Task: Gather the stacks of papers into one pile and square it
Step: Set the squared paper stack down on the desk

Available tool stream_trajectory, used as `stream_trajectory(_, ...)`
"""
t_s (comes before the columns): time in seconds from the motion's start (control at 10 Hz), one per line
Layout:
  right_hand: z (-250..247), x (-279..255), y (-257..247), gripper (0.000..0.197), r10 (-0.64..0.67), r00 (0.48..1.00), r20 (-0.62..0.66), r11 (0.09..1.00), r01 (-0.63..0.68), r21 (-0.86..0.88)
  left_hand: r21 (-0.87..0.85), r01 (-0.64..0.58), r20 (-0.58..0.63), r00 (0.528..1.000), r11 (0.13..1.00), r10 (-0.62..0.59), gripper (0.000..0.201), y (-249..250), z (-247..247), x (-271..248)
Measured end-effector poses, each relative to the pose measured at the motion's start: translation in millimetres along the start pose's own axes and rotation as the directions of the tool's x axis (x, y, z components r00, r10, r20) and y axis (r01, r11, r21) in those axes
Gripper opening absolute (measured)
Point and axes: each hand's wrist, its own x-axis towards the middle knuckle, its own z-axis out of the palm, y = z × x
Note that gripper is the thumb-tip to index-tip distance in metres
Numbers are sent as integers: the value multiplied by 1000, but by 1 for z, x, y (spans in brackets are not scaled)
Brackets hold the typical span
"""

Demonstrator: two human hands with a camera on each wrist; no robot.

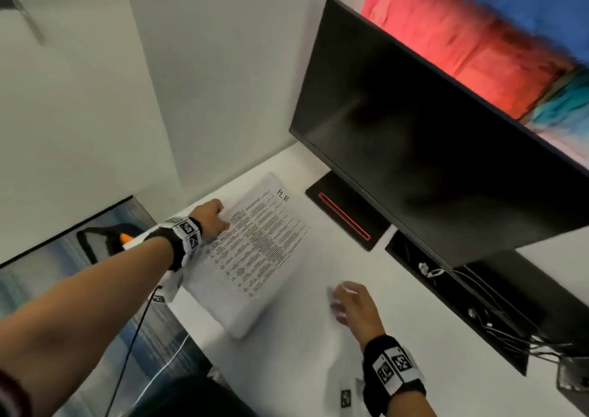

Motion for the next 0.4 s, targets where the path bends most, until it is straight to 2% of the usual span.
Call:
stream_trajectory(0.1,-3,7,11,15,78,993,-83,997,-77,20,14,21,7,1000,1000,-21,29,-18,-16,28)
stream_trajectory(0.2,-3,7,8,12,115,983,-145,993,-109,53,27,-9,-27,1000,1000,10,30,-16,-27,45)
stream_trajectory(0.4,-9,0,-4,18,79,989,-123,993,-89,-74,162,-22,-86,996,986,37,26,-2,-28,57)
